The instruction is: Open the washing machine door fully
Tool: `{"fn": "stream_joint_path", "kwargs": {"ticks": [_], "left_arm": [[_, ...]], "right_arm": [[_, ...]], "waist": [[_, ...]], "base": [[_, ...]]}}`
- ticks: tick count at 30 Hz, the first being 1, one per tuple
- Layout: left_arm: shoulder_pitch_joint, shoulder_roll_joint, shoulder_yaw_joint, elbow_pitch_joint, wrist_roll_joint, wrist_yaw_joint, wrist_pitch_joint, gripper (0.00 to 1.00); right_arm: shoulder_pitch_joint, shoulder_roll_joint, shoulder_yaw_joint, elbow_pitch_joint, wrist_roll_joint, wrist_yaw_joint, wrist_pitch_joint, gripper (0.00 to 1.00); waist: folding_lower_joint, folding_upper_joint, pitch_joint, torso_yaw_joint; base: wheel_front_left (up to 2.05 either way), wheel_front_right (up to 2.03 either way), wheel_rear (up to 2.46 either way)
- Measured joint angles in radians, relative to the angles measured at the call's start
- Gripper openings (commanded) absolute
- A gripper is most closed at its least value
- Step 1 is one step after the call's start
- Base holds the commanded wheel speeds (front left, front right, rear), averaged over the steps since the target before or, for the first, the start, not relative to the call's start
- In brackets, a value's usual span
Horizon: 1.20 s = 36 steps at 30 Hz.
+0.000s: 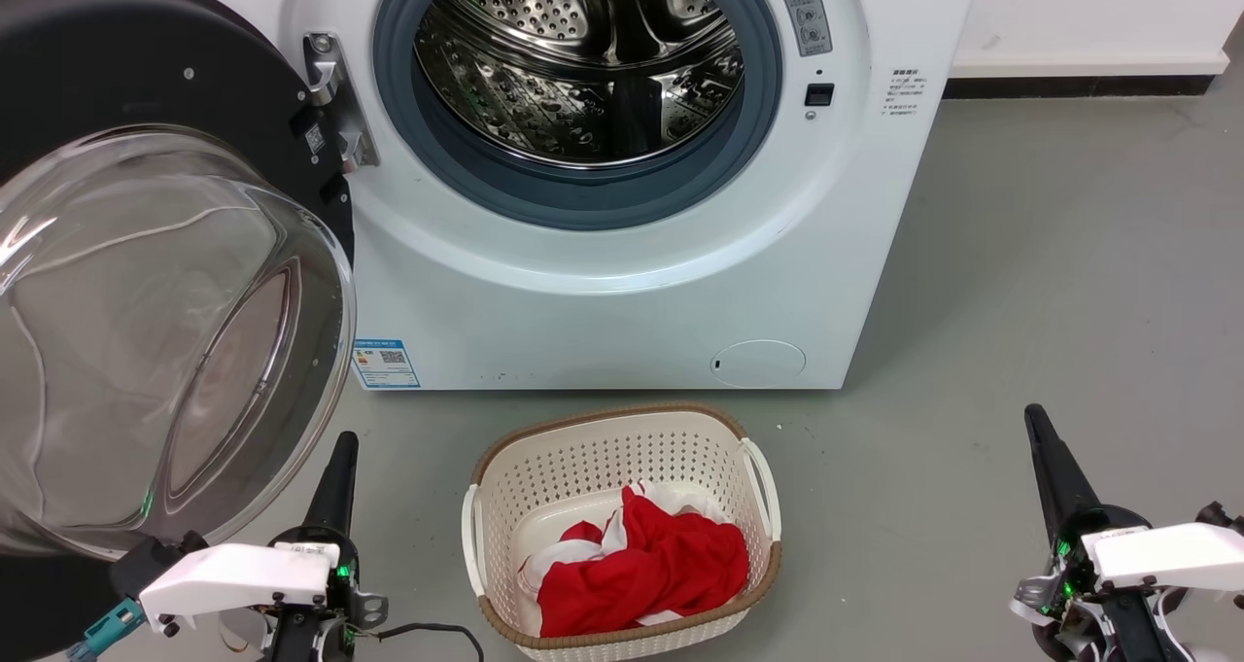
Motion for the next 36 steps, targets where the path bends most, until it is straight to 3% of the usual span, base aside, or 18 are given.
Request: {"fn": "stream_joint_path", "kwargs": {"ticks": [30, 36], "left_arm": [[-0.017, -0.003, 0.027, 0.022, -0.227, -0.032, 0.055, 0.0], [-0.017, -0.004, 0.027, 0.023, -0.23, -0.032, 0.056, 0.0]], "right_arm": [[-0.028, 0.002, -0.02, 0.041, 0.22, 0.0, 0.047, 0.0], [-0.028, 0.003, -0.023, 0.042, 0.221, 0.0, 0.05, 0.0]], "waist": [[0.0, 0.0, -0.009, 0.004], [0.0, 0.0, -0.01, 0.004]], "base": [[0.0, 0.0, 0.0], [0.0, 0.0, 0.0]]}}
